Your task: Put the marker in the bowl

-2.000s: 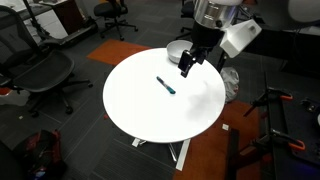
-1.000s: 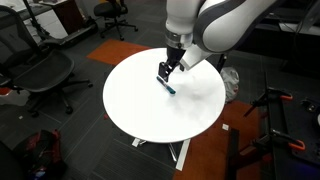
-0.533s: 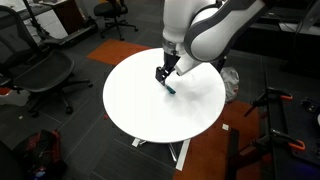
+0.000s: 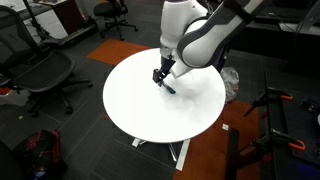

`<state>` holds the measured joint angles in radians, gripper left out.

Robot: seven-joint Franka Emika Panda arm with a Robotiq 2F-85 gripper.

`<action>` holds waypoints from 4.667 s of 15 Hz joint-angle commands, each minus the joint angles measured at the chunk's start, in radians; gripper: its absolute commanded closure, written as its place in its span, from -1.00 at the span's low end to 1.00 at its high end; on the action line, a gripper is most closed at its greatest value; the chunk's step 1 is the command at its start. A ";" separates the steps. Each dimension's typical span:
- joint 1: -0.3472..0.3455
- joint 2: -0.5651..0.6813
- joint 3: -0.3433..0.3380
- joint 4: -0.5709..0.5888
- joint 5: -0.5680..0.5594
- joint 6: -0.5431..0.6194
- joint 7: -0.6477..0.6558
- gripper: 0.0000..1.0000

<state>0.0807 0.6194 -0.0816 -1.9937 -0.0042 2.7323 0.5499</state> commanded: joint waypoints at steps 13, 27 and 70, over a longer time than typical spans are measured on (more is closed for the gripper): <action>0.016 0.097 -0.029 0.087 0.056 0.015 -0.035 -0.27; 0.031 0.027 -0.029 0.058 0.050 -0.022 -0.042 0.91; -0.246 -0.020 -0.122 0.210 -0.017 -0.216 -0.248 0.91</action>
<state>-0.1542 0.5614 -0.2074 -1.8230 -0.0537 2.5067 0.3323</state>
